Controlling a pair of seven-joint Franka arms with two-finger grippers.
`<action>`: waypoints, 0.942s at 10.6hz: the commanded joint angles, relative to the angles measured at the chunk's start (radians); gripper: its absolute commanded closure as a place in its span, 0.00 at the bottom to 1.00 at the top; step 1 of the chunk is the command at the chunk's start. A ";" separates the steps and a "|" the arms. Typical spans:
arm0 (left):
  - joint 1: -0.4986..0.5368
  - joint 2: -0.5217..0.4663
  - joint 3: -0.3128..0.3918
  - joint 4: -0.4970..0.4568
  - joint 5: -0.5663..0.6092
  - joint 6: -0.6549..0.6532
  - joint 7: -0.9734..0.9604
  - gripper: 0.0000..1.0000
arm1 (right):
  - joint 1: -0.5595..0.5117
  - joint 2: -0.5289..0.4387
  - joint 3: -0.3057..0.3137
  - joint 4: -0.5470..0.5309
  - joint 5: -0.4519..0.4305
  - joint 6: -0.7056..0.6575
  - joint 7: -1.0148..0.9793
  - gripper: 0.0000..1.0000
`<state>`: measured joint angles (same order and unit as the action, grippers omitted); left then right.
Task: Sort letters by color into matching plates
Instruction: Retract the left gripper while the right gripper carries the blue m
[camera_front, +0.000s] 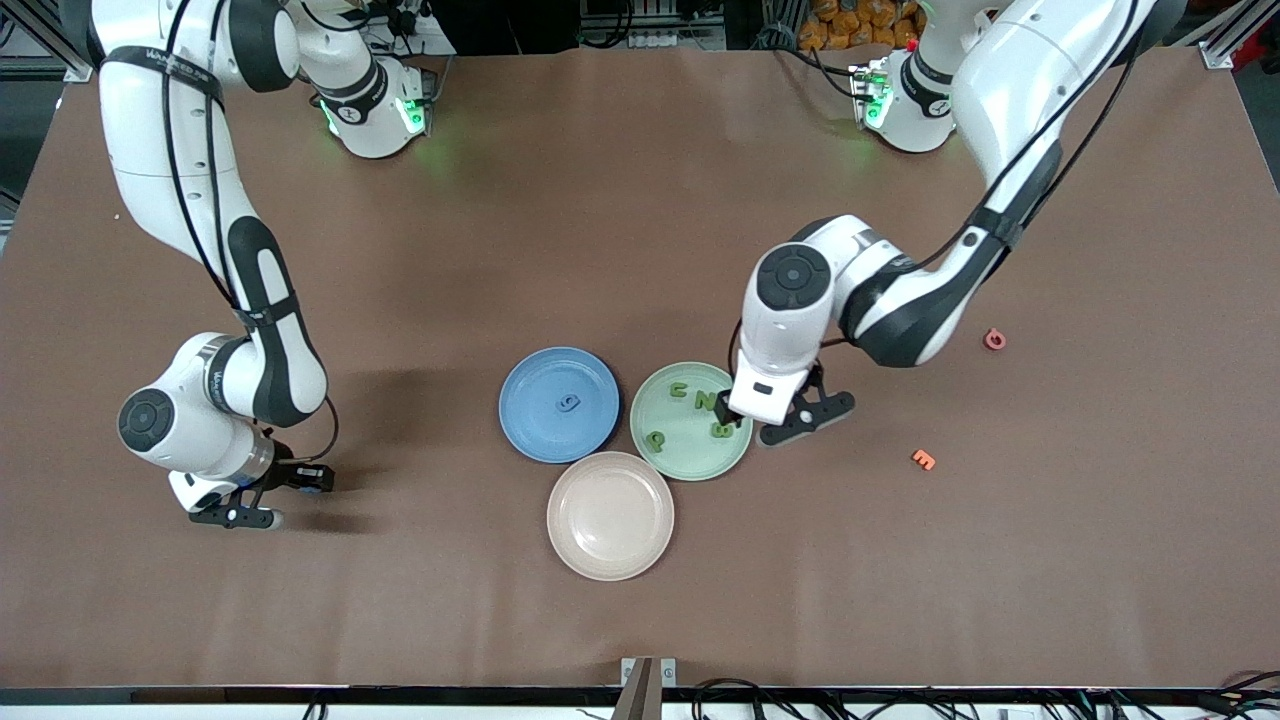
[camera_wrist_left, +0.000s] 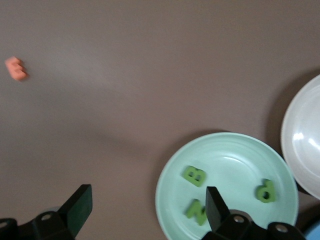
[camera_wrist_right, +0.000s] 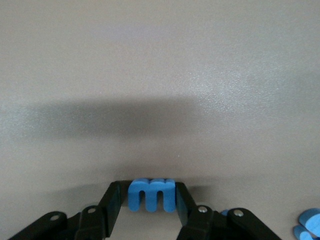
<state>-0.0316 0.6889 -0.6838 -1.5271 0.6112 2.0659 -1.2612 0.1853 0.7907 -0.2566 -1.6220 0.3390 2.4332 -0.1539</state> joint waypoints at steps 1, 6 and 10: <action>0.073 -0.037 -0.005 0.111 -0.059 -0.180 0.215 0.00 | 0.006 -0.022 0.005 -0.035 0.015 0.007 -0.012 0.55; 0.149 -0.104 0.000 0.113 -0.099 -0.323 0.457 0.00 | 0.016 -0.025 0.005 -0.035 0.008 0.004 -0.012 0.65; 0.090 -0.216 0.164 0.110 -0.214 -0.366 0.694 0.00 | 0.042 -0.062 0.005 -0.033 0.011 -0.008 -0.006 0.69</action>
<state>0.1205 0.5826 -0.6753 -1.4051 0.5304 1.7225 -0.7299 0.2074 0.7813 -0.2541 -1.6245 0.3384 2.4303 -0.1556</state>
